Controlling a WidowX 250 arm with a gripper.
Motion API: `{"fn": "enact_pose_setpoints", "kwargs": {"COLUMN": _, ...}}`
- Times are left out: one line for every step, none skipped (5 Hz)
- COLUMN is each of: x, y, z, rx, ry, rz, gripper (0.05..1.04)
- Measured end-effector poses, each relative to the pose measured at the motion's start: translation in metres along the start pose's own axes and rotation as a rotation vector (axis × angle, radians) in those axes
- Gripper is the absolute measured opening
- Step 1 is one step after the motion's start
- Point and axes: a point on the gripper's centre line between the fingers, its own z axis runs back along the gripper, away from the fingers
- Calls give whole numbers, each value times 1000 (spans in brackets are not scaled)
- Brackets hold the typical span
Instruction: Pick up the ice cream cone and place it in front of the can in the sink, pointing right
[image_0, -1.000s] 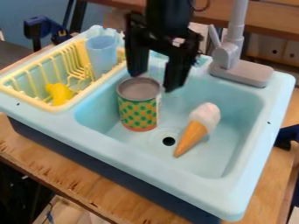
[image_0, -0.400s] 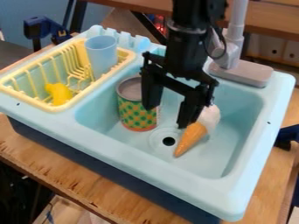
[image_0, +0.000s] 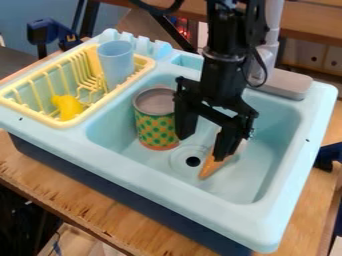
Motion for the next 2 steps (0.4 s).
{"fn": "enact_pose_setpoints", "kwargs": {"x": 6, "y": -4, "z": -12, "rx": -21, "ry": 5, "rz": -33, "gripper": 1002}}
{"fn": "enact_pose_setpoints", "kwargs": {"x": 15, "y": -9, "z": -14, "rx": -49, "ry": -52, "rz": -54, "gripper": 1002}}
